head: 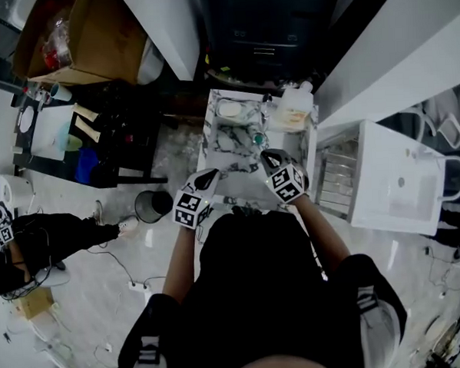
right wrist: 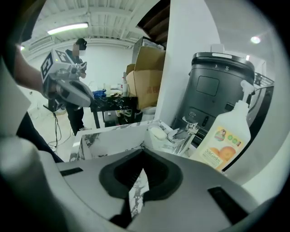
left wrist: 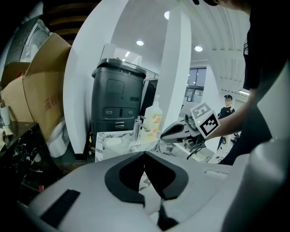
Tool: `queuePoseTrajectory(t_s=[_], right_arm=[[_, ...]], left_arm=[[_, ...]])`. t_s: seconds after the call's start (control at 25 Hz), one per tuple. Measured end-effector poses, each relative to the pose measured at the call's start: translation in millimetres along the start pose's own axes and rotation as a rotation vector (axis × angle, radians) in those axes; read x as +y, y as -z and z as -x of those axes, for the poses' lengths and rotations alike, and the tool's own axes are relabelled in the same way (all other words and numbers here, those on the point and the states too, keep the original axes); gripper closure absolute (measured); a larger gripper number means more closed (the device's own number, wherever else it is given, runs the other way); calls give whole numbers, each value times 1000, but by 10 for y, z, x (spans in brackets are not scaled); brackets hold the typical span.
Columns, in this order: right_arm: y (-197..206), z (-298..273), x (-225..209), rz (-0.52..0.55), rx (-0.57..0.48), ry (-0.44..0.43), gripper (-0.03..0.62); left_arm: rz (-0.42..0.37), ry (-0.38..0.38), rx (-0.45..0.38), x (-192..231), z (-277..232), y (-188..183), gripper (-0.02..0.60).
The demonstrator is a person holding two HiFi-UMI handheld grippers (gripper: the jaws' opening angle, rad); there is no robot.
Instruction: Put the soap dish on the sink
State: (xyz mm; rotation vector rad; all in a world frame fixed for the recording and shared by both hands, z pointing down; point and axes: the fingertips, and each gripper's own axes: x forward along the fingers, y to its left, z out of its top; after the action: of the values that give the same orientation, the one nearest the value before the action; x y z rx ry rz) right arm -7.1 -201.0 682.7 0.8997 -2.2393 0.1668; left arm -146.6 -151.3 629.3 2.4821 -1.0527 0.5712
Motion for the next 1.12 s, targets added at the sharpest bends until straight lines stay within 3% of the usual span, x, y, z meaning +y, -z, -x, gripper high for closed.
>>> queuePoseTrajectory(t_s=[0.48, 1.12], right_arm=[[-71, 439, -3, -94, -166, -47, 600], [107, 751, 11, -99, -204, -82, 600]], left_arm=[[3, -42, -10, -341, -34, 36, 581], [28, -83, -22, -673, 83, 179, 581]])
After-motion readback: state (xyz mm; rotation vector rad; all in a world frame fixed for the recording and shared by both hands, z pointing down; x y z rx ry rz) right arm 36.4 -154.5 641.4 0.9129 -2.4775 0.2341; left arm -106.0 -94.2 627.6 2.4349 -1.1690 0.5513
